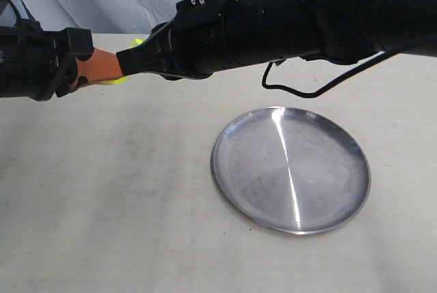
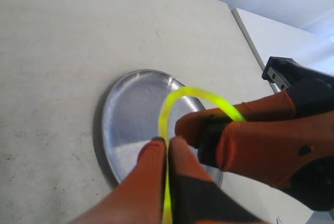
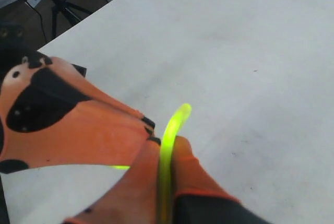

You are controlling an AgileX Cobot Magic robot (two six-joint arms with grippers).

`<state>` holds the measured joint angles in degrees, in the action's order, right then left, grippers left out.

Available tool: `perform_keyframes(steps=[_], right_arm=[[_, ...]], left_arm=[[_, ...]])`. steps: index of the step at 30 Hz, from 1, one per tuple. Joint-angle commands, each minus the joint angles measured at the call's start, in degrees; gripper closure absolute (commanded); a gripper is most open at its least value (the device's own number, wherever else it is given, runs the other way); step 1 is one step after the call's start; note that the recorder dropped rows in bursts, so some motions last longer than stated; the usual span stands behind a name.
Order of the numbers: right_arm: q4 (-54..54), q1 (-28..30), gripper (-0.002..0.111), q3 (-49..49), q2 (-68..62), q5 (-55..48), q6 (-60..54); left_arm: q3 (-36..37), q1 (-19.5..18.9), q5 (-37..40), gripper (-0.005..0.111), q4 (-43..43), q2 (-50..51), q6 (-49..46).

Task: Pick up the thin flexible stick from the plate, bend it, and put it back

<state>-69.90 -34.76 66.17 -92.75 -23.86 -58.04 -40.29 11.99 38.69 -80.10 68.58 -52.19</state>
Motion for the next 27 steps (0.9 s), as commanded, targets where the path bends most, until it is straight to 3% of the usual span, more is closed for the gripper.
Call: perform_keyframes(steps=[1,27], right_arm=[[0.8,-0.7,0.108,0.3,0.2,-1.7,0.2],[9.8,-0.6,0.108,-2.0,4.8,3.0,7.6]], left_arm=[[-0.8,0.7,4.4,0.106,-5.7,0.1,-3.0],[-0.8,1.0,6.7,0.107,-8.3,0.1,-5.4]])
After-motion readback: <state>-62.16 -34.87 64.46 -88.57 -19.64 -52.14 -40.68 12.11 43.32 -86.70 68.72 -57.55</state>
